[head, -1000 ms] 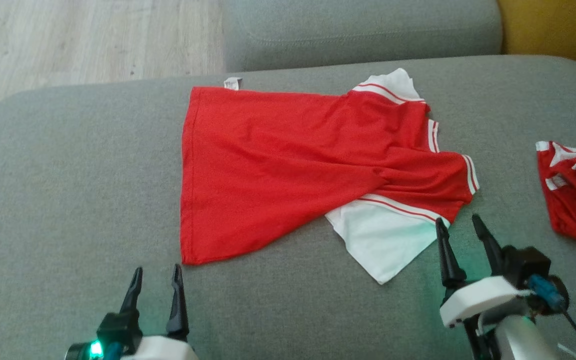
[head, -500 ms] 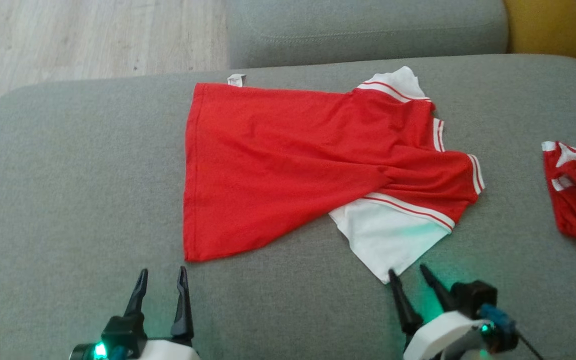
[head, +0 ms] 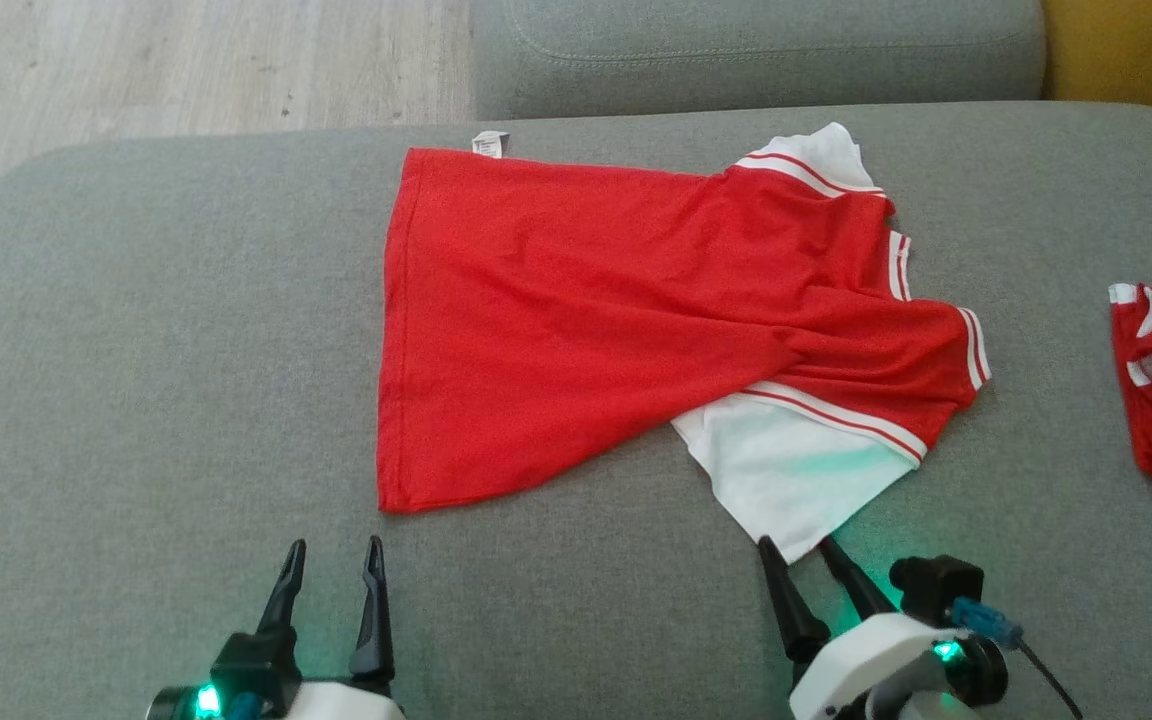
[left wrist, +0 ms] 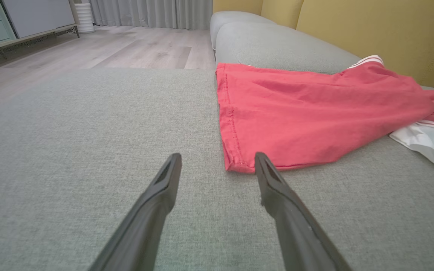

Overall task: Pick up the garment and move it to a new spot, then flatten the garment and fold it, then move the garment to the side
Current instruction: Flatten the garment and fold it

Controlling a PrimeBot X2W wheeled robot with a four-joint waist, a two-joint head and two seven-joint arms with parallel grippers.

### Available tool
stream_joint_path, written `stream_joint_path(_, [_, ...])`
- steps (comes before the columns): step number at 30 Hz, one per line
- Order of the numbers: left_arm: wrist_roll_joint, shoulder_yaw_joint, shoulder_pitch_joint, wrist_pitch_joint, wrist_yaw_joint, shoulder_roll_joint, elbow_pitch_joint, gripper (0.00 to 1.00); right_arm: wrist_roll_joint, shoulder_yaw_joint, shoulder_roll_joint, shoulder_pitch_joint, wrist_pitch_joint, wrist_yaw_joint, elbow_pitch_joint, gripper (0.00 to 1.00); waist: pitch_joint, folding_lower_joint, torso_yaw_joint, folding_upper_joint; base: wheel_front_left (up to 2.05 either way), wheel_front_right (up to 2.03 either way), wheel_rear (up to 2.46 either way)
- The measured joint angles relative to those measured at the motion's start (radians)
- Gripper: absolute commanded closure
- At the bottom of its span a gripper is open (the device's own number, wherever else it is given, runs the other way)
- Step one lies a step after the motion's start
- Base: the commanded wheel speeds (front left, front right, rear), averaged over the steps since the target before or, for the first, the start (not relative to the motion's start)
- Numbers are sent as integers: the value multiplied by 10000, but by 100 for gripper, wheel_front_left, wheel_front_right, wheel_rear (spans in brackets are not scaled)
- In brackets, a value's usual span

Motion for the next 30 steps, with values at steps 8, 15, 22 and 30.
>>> stream_joint_path(8, [4, 0, -12, 0, -77, 0, 21, 0, 1168, 548, -33, -123, -13, 0, -228, 0, 131, 0, 22, 0, 0, 0, 0])
stream_joint_path(15, [2, -4, -28, 0, -90, 0, 79, 0, 1415, 491, -50, -275, -54, 0, 98, 100, 220, 0, -22, 0, 0, 0, 0])
stream_joint_path(22, [-23, 8, -144, 0, -86, 0, 35, 0, 1200, -44, 54, -282, -35, 4, 123, 100, 275, 0, -127, 0, 0, 0, 0])
stream_joint_path(30, [-836, 184, -166, 0, -178, 0, -242, 0, 391, -1406, -556, 250, 59, 2, -520, 100, 309, 0, -400, 0, 0, 0, 0])
